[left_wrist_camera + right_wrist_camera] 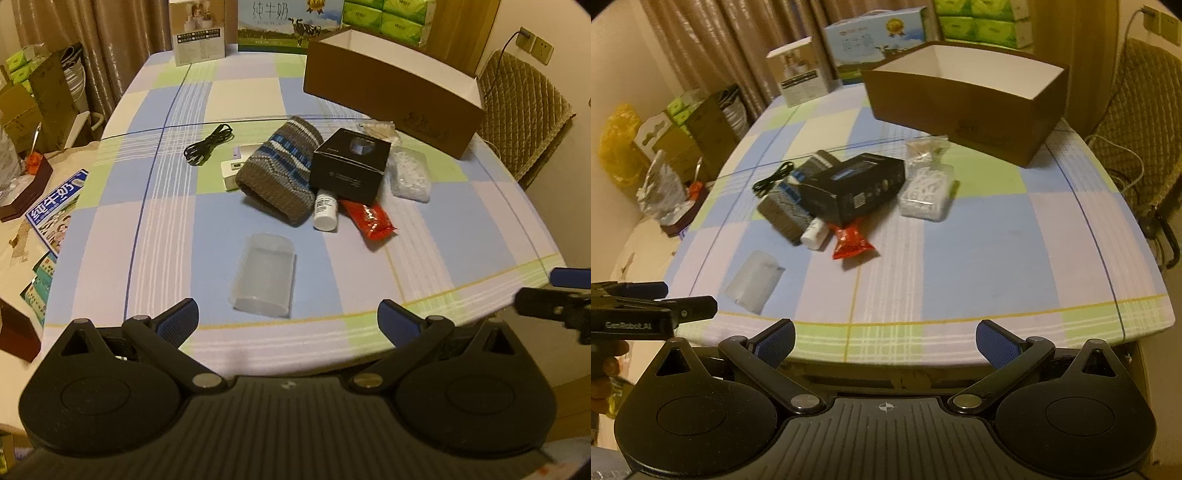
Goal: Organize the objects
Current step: 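Lower the left tool onto the frosted plastic cup and close it, then grasp the clear floss-pick box with the right tool while the left tool holds the cup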
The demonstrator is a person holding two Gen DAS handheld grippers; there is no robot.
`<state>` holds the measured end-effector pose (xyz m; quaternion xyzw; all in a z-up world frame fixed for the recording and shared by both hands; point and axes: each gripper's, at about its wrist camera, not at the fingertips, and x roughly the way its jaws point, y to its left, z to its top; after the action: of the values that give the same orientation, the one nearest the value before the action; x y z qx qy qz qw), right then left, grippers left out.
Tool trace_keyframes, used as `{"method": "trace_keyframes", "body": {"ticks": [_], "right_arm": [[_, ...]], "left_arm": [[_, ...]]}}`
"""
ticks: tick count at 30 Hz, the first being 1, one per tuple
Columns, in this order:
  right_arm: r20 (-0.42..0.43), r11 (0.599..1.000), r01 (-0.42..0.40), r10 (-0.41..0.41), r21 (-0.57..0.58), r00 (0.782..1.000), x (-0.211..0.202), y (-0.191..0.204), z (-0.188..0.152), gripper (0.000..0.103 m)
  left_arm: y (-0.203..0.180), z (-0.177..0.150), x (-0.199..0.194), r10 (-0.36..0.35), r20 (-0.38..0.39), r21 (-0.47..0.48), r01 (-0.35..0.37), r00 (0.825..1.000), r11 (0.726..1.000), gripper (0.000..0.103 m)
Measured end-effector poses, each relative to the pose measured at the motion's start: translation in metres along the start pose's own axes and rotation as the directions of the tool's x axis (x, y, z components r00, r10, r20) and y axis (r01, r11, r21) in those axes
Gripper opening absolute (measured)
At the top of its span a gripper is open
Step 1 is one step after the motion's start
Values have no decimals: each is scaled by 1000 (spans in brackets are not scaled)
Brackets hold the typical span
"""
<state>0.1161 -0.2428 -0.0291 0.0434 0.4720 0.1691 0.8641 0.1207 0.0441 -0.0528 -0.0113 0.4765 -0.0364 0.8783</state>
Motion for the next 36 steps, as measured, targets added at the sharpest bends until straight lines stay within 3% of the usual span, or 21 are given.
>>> {"method": "trace_keyframes", "body": {"ticks": [2, 9, 19, 22, 28, 36], "right_arm": [[0, 1000, 9, -9, 15, 1000, 2, -2, 2, 101], [6, 996, 51, -51, 73, 999, 9, -14, 8, 101], [16, 984, 105, -109, 143, 994, 25, -26, 12, 101], [11, 979, 128, -131, 160, 991, 31, -27, 14, 101], [9, 970, 155, -159, 185, 987, 40, -25, 15, 101], [27, 966, 164, -173, 202, 985, 54, -12, 18, 101]], "left_arm": [[3, 5, 13, -4, -16, 14, 4, 1000, 1000, 95], [13, 20, 51, -10, -57, 63, 14, 998, 998, 89], [23, 32, 90, -30, -119, 115, 44, 992, 992, 68], [24, 35, 99, -43, -134, 128, 61, 990, 990, 66], [24, 39, 111, -76, -155, 158, 101, 985, 982, 47], [34, 40, 112, -87, -135, 202, 113, 987, 973, 47]]}}
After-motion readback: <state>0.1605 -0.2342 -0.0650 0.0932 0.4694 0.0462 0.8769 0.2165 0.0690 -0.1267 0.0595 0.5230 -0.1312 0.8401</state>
